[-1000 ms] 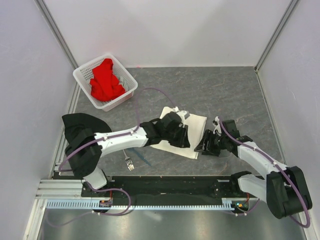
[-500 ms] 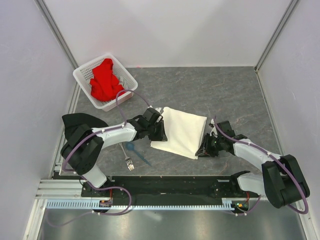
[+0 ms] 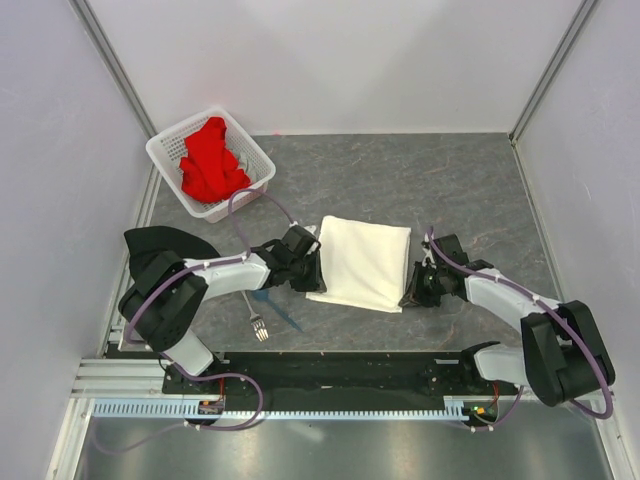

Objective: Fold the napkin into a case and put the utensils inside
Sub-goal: Rotate the lower triangle-folded napkin at the center of the board.

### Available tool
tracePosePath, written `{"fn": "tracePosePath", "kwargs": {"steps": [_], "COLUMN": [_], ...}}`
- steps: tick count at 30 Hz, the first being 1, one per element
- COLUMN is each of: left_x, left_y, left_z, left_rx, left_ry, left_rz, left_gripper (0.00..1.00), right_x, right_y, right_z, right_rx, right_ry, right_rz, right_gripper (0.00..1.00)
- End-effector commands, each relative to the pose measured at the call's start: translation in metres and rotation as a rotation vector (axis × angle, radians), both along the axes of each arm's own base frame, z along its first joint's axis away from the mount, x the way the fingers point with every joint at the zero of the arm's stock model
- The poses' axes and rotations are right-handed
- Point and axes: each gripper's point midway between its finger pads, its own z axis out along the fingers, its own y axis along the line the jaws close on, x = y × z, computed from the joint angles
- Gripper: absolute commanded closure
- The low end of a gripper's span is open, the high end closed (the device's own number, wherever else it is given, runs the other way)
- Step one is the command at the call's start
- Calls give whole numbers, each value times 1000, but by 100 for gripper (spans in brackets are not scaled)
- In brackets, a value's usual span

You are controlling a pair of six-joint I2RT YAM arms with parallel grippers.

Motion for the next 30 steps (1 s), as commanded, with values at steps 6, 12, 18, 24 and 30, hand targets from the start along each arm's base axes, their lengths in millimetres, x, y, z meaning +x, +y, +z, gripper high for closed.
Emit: {"fn": "tracePosePath", "kwargs": {"steps": [6,12,18,24,30], "left_x": [-25,-66,-55,12,61], "left_y": [-6,-54,-62,-17,25], "left_z": [-13,2,50,62,52], "left_rx": [-47,-194,-240,-233,-148], "left_ry": [66,136,27,-26,-50], "left_rz": [2,-54,-52,79,185], "left_gripper": [80,79,69,67,69], "right_x": [48,96,106,100,86], "right_y": [-53,-67,-30,20,9], "right_z": [0,38,82,81,55], "right_rx": [-298,-427,-352,-101,-143], "right_ry": [-56,-172,-320,-302,-232], "right_rz": [-143,-160,-12,104,55], "right_gripper": [88,61,40,47,69]}}
